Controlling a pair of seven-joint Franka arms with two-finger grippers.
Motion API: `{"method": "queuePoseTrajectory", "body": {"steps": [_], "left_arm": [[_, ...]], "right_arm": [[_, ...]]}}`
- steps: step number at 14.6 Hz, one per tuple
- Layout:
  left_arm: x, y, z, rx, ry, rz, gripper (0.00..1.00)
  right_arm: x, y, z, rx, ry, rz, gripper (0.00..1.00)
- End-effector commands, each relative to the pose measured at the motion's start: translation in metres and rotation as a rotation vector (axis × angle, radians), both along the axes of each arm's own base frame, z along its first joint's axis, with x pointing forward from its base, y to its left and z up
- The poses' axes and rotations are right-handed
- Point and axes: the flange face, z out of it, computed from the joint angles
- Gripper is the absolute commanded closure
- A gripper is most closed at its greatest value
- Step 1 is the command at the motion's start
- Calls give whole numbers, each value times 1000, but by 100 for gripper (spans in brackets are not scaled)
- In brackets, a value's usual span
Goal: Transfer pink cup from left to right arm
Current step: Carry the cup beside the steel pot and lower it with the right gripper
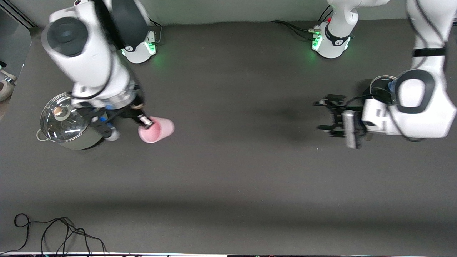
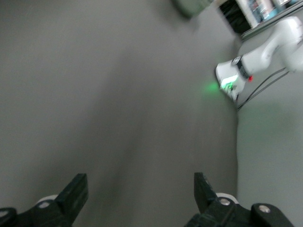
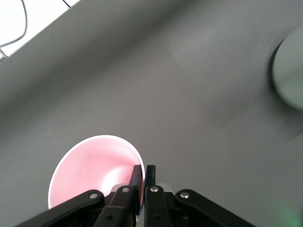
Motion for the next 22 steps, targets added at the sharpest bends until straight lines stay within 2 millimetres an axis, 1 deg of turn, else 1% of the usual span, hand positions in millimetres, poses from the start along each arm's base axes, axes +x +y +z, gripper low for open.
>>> {"method": "queuePoseTrajectory", "body": {"steps": [1, 2, 3, 4, 5, 6, 8, 9, 10, 11, 12, 13, 15, 16, 17, 19, 20, 21, 22], "left_arm": [[11, 34, 21, 252, 78, 24, 0], [14, 46, 28, 355, 79, 34, 0], [18, 58, 39, 430, 67, 55, 0], [19, 70, 50, 482, 69, 84, 0], [22, 77, 62, 553, 73, 125, 0], [26, 79, 75, 619, 65, 159, 0], [20, 87, 91, 683, 139, 230, 0], [19, 94, 99, 710, 176, 295, 0], [18, 105, 103, 736, 206, 364, 0], [18, 109, 107, 775, 231, 429, 0], [13, 109, 118, 836, 246, 495, 0], [8, 106, 125, 884, 262, 530, 0], [7, 106, 142, 906, 226, 609, 0], [6, 106, 148, 912, 215, 670, 0], [6, 102, 150, 918, 208, 720, 0], [2, 75, 150, 936, 181, 764, 0], [-1, 67, 152, 953, 161, 775, 0], [-7, 63, 153, 950, 148, 778, 0], [-14, 63, 154, 944, 135, 785, 0]], "right_arm": [[-6, -57, -9, -12, 56, 153, 100], [-4, -74, -17, -19, 79, 198, 100], [-1, -93, -28, -26, 102, 228, 100], [1, -113, -43, -33, 124, 234, 100], [2, -128, -55, -33, 127, 238, 100], [1, -138, -73, -34, 143, 247, 100], [0, -153, -110, -34, 145, 263, 100], [-1, -160, -127, -35, 134, 272, 100], [-3, -162, -142, -36, 121, 275, 100], [-4, -167, -158, -36, 101, 275, 100], [-7, -169, -177, -40, 89, 283, 100], [-9, -171, -196, -46, 65, 290, 100], [-16, -182, -230, -58, 11, 310, 100], [-18, -192, -246, -69, -3, 312, 100], [-21, -202, -260, -78, -14, 306, 100], [-29, -218, -292, -100, -47, 307, 100], [-32, -222, -304, -113, -68, 317, 100], [-34, -225, -312, -120, -75, 319, 100], [-34, -225, -317, -124, -76, 318, 100]]}}
